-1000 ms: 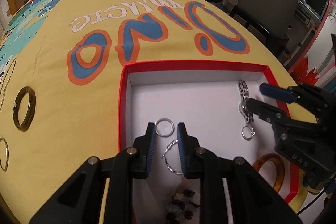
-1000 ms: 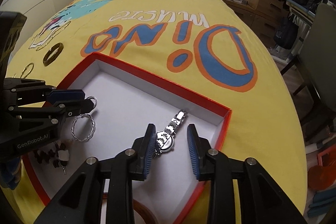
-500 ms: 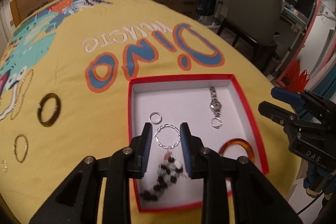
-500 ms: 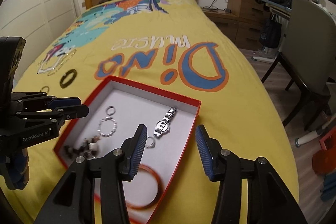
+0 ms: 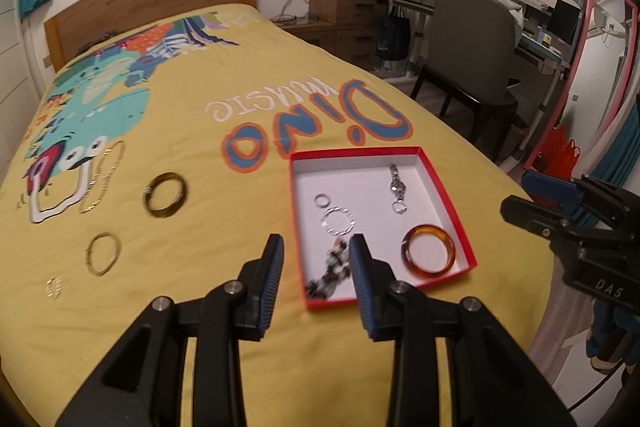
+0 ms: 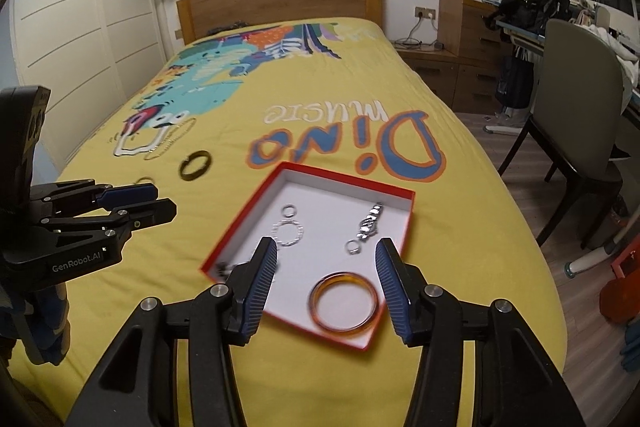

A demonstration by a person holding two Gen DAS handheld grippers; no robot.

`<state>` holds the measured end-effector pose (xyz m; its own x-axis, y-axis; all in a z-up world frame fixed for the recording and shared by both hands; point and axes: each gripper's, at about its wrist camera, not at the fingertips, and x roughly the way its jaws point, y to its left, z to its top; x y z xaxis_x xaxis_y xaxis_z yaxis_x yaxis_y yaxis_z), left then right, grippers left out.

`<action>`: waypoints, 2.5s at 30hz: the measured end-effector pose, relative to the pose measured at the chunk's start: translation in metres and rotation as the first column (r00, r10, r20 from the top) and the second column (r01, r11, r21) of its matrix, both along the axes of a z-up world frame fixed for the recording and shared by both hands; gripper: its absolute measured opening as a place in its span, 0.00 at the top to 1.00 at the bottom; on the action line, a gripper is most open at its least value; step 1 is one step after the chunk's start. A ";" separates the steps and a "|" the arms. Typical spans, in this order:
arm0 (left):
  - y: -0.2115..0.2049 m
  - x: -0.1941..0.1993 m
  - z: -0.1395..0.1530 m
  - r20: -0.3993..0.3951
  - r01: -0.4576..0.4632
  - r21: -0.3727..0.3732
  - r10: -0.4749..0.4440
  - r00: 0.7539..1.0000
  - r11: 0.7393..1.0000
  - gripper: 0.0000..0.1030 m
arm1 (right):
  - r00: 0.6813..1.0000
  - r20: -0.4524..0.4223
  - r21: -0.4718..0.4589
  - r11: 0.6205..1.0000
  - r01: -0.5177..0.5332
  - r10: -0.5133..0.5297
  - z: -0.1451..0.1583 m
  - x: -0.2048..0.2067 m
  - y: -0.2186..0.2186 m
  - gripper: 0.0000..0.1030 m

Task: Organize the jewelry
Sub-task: 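Withdraw both open tools from the red box toward the loose hoops, then grasp the twisted silver hoop with the left tool while the right tool grasps the large silver hoop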

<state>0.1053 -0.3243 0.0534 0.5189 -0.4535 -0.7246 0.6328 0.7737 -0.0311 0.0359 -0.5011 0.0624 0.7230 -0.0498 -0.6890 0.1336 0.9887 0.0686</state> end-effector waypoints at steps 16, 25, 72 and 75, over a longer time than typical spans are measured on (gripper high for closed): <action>0.121 -0.063 0.039 0.104 -0.127 -0.006 0.127 0.986 0.992 0.69 | 0.995 0.052 0.021 0.996 -0.084 0.082 0.036 -0.048 0.094 0.50; 0.186 -0.080 0.044 0.119 -0.226 -0.012 0.226 0.967 0.974 0.63 | 0.989 0.065 0.042 0.990 -0.133 0.130 0.041 -0.060 0.144 0.50; 0.360 0.184 -0.120 -0.219 -0.596 0.059 0.593 0.775 0.801 0.53 | 0.924 -0.129 0.175 0.926 -0.335 0.359 -0.096 0.207 0.266 0.55; 0.358 0.208 -0.130 -0.225 -0.594 0.083 0.595 0.771 0.800 0.54 | 0.926 -0.134 0.193 0.925 -0.326 0.354 -0.106 0.236 0.268 0.57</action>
